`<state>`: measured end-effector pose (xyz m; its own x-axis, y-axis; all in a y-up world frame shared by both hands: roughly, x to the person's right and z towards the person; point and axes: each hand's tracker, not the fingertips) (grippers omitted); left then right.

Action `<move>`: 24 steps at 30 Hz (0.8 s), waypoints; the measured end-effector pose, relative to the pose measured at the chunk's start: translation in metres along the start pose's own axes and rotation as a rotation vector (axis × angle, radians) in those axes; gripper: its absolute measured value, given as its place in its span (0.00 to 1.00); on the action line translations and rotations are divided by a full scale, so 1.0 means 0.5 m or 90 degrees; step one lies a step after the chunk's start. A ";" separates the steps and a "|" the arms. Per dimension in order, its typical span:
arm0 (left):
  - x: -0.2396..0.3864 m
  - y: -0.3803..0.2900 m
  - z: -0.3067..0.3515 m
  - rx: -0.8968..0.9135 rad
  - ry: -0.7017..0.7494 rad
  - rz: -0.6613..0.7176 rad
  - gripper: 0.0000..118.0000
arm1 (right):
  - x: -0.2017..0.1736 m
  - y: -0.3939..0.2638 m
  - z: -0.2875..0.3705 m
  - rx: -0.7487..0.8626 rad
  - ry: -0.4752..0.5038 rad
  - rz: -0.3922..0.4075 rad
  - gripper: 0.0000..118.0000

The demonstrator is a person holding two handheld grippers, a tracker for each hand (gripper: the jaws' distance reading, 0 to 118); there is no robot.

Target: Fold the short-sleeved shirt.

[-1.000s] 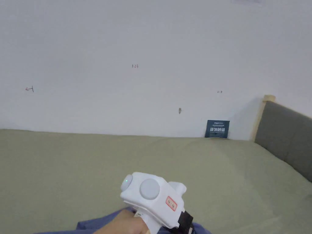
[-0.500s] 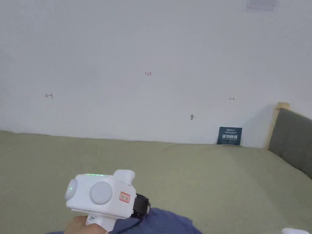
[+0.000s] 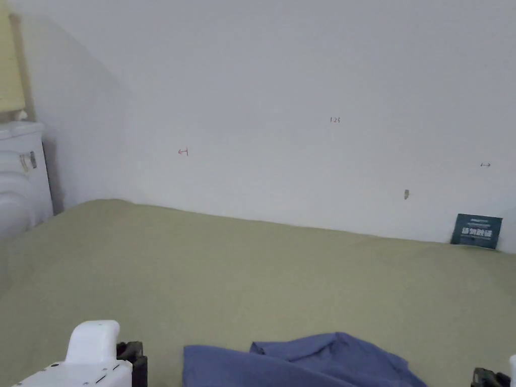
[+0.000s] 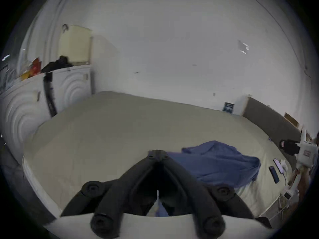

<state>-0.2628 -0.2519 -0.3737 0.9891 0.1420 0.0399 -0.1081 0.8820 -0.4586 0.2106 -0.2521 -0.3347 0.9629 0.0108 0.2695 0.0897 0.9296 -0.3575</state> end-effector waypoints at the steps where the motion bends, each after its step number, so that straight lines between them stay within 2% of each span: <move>1: -0.003 -0.008 0.002 -0.002 0.002 0.003 0.01 | -0.005 -0.005 -0.001 -0.004 0.001 0.003 0.01; 8: 0.036 -0.014 -0.022 -0.021 -0.025 -0.006 0.01 | -0.019 -0.034 -0.007 -0.021 0.000 0.009 0.01; 14: 0.069 0.053 -0.108 -0.045 -0.074 -0.041 0.03 | -0.015 -0.023 -0.015 -0.020 -0.001 0.011 0.01; 15: 0.070 0.071 -0.128 -0.043 -0.072 -0.037 0.12 | -0.013 -0.019 -0.020 -0.019 -0.001 0.011 0.01; 16: 0.068 0.091 -0.149 -0.044 -0.082 -0.036 0.30 | -0.004 -0.015 -0.031 -0.018 -0.001 0.011 0.01; 17: 0.067 0.118 -0.176 -0.074 -0.106 -0.046 0.53 | 0.002 -0.011 -0.038 -0.016 -0.002 0.010 0.01; 18: 0.066 0.142 -0.208 -0.100 -0.119 -0.046 0.82 | 0.006 -0.008 -0.044 -0.016 -0.003 0.009 0.01; 19: 0.068 0.157 -0.239 -0.133 -0.123 -0.041 0.92 | 0.009 -0.006 -0.049 -0.015 -0.003 0.008 0.01; 22: 0.065 0.194 -0.356 -0.232 -0.172 -0.009 0.93 | 0.016 -0.004 -0.062 -0.020 -0.006 0.007 0.01; 24: 0.076 0.190 -0.432 -0.328 -0.152 0.033 0.93 | 0.023 -0.010 -0.071 -0.026 -0.006 0.007 0.01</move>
<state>-0.2139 -0.2600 -0.6075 0.9270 0.3300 0.1784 -0.0336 0.5466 -0.8367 0.2301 -0.2695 -0.3616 0.9617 0.0245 0.2732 0.0894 0.9137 -0.3966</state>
